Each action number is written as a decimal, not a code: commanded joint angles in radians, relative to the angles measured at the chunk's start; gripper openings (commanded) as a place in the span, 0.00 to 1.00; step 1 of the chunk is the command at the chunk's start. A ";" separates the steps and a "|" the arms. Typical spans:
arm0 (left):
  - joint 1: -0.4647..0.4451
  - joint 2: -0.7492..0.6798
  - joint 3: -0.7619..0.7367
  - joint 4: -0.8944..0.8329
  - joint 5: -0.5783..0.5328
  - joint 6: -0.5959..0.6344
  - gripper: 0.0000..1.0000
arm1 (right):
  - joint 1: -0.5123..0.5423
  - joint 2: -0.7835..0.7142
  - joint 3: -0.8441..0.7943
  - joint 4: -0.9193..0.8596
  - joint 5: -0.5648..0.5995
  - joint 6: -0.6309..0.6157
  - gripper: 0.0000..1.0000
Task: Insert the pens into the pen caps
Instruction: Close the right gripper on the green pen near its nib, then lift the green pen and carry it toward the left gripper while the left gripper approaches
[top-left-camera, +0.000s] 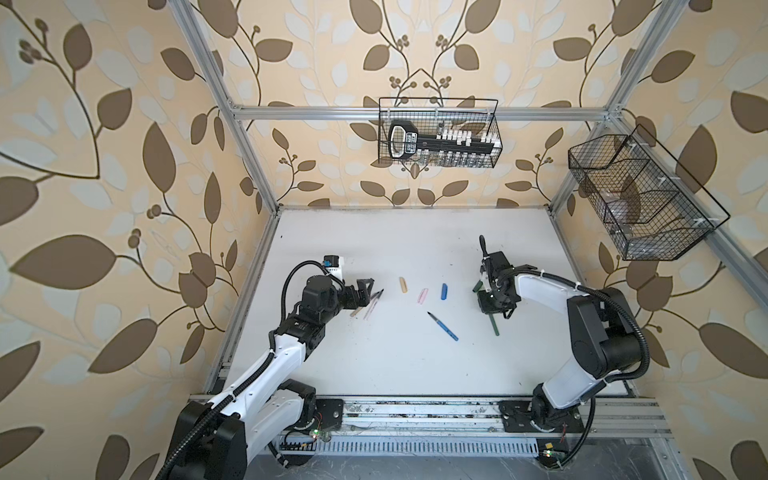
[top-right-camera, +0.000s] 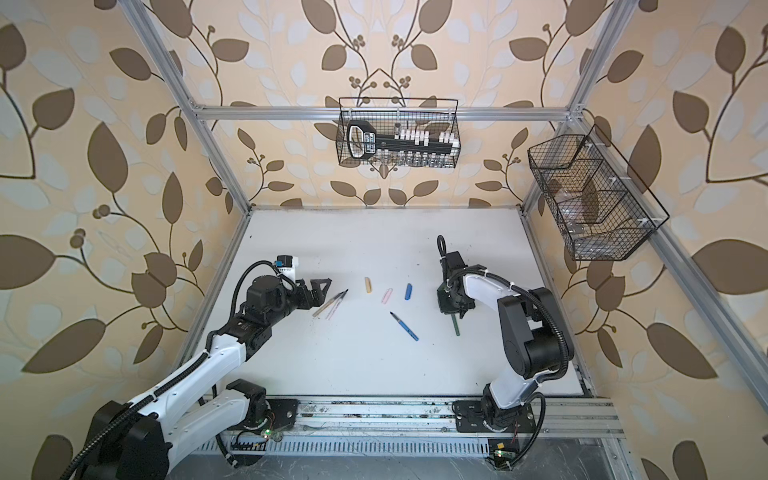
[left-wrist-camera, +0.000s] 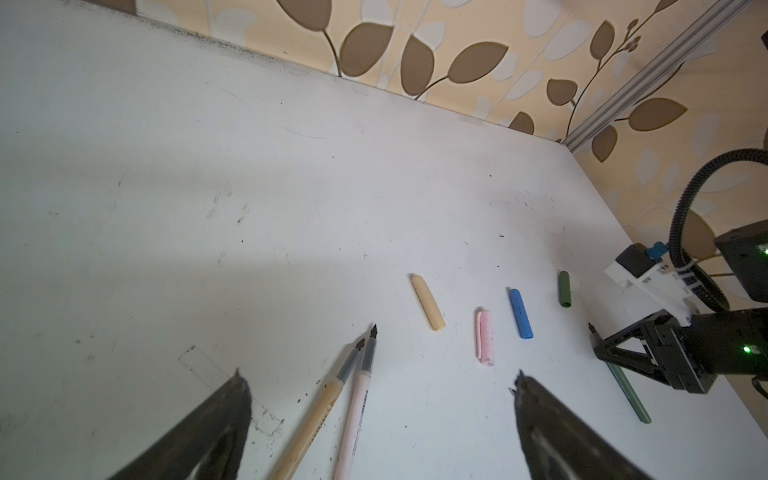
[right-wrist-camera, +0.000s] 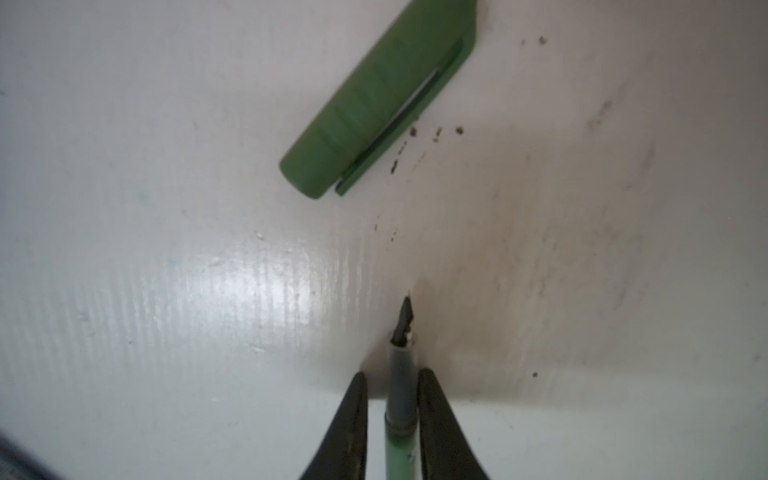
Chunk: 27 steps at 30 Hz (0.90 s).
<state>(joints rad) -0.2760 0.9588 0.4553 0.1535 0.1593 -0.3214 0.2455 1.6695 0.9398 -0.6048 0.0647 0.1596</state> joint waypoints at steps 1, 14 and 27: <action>-0.007 -0.006 0.014 0.032 0.029 0.004 0.99 | 0.009 0.041 -0.007 -0.019 0.019 0.009 0.15; -0.008 0.072 0.047 0.046 0.164 0.008 0.99 | -0.031 -0.140 -0.075 0.103 -0.139 0.006 0.07; -0.078 0.206 0.092 0.159 0.434 -0.023 0.99 | 0.030 -0.483 -0.368 0.757 -0.445 0.265 0.00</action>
<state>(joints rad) -0.3168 1.1397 0.4980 0.2363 0.4793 -0.3382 0.2447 1.2419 0.6353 -0.1181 -0.2932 0.3023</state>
